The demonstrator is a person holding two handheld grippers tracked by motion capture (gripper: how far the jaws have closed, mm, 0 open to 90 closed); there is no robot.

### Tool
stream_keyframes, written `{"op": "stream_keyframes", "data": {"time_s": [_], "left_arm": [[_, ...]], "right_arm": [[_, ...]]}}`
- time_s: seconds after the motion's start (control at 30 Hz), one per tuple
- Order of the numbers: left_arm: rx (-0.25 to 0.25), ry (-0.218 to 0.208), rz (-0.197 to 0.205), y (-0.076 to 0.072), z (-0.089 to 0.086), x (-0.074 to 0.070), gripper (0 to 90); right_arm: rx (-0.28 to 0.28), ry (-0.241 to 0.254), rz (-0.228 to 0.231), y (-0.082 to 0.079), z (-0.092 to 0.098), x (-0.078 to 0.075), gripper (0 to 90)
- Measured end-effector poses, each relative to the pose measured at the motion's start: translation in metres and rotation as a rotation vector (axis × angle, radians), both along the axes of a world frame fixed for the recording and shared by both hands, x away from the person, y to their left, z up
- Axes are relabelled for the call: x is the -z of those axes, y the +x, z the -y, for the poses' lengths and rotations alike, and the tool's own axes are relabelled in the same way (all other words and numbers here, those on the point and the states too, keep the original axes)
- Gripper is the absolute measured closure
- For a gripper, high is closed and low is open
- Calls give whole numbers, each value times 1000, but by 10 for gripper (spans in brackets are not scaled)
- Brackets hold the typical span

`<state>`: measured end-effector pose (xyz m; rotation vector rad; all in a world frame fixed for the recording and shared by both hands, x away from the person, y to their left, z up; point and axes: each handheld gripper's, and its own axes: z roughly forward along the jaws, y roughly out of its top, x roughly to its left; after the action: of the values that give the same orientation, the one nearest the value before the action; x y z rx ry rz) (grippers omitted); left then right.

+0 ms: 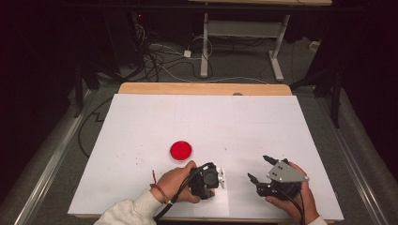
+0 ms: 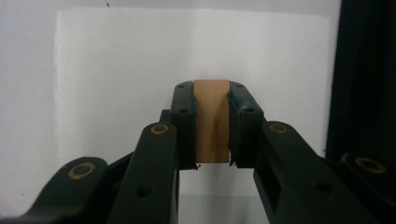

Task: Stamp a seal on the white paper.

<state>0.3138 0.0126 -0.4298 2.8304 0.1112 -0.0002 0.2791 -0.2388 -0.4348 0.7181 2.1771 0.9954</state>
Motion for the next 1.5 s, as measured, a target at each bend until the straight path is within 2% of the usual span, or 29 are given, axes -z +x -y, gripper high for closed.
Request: {"op": "stream_keyframes", "data": {"time_s": [0.03, 0.13, 0.2, 0.23, 0.27, 0.3, 0.4, 0.47, 0.57, 0.73, 0.83, 0.9, 0.93, 1.0, 1.03, 1.1, 1.17, 1.23, 1.27, 1.43, 1.5], "left_arm": [[-16, -19, 19, 0, -3, -5, 736], [-34, -79, 23, 2, -11, -18, 736], [-32, -87, 44, 1, -16, -22, 736], [-48, -111, 54, 1, -19, -24, 736], [-56, -127, 49, 2, -22, -24, 736], [-44, -133, 57, 1, -24, -25, 736], [-49, -166, 76, 1, -31, -27, 736], [-75, -184, 96, 1, -35, -27, 736], [-95, -224, 95, 4, -42, -27, 736], [-106, -271, 165, -1, -49, -26, 736], [-105, -309, 183, -3, -54, -27, 736], [-125, -317, 216, -5, -57, -28, 735], [-124, -326, 208, -5, -59, -28, 736], [-134, -342, 229, -6, -62, -28, 736], [-140, -349, 221, -6, -64, -28, 735], [-145, -372, 245, -6, -67, -26, 735], [-163, -388, 243, -5, -72, -24, 736], [-178, -408, 258, -4, -76, -23, 735], [-182, -409, 254, -4, -78, -22, 735], [-208, -425, 289, -6, -88, -21, 735], [-211, -429, 279, -5, -92, -21, 735]], "right_arm": [[0, 3, 1, 0, 1, 0, 253], [7, 8, 6, -1, 2, -1, 253], [2, 7, 8, -1, 2, -2, 253], [5, 6, 8, -2, 2, -2, 253], [4, 8, 9, -2, 2, -2, 253], [3, 10, 9, -2, 2, -3, 253], [4, 10, 9, -2, 2, -3, 253], [3, 10, 10, -2, 2, -3, 253], [0, 10, 13, -2, 2, -3, 253], [0, 30, 25, -3, 3, -4, 253], [0, 34, 31, -4, 4, -5, 253], [-5, 37, 32, -4, 4, -6, 253], [-4, 36, 34, -4, 5, -6, 252], [-5, 39, 35, -4, 5, -6, 253], [-5, 39, 36, -4, 5, -6, 253], [-5, 41, 37, -5, 6, -6, 252], [-8, 45, 35, -5, 7, -6, 252], [-15, 49, 31, -5, 7, -6, 252], [-15, 48, 30, -5, 7, -6, 251], [-24, 49, 31, -6, 7, -6, 249], [-23, 46, 31, -6, 6, -6, 249]]}}
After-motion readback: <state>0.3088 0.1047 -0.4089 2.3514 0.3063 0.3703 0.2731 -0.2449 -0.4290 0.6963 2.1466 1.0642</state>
